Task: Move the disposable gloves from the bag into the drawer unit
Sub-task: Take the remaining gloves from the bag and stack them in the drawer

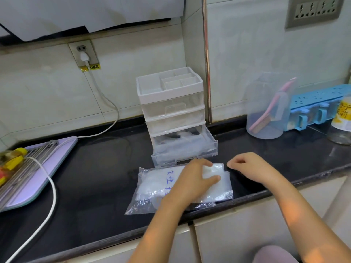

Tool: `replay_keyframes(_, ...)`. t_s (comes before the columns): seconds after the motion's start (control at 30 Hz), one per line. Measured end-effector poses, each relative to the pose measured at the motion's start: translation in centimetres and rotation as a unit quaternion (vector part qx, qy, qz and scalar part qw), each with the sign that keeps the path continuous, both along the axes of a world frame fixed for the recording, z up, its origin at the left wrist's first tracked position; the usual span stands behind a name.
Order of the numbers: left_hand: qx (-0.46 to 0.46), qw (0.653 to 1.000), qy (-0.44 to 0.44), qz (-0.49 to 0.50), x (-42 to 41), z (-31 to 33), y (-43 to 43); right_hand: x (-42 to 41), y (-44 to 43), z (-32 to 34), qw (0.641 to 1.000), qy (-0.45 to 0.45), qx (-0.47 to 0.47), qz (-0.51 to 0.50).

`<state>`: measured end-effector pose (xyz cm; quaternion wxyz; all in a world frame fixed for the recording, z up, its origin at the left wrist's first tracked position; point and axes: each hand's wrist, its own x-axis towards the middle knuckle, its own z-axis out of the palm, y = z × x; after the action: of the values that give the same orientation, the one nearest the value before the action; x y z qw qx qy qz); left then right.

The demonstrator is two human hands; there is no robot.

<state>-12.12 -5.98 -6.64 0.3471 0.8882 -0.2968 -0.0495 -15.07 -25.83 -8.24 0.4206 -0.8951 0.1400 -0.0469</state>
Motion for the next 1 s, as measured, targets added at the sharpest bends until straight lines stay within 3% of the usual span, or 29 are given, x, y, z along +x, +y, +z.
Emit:
replay_keyframes(0.17, 0.045, 0.999, -0.012, -0.019, -1.3, -2.2, -1.2, -0.7, 1.1, -1.6, 0.998, -0.037, -0.054, 0.001)
replay_keyframes(0.4, 0.09, 0.994, -0.052, -0.03, -1.7, -3.4, -1.3, -1.0, 1.3, -0.8, 0.999, -0.009, -0.036, 0.035)
replay_keyframes(0.57, 0.094, 0.992, -0.075, -0.034, -1.4, -4.3, -1.3, -1.5, 1.8, -1.0, 0.998, -0.054, -0.03, 0.013)
replay_keyframes(1.0, 0.059, 0.991, -0.115, -0.03, -1.5, -4.7, -1.0, -2.8, 1.7, -0.3, 0.984, -0.067, 0.165, 0.002)
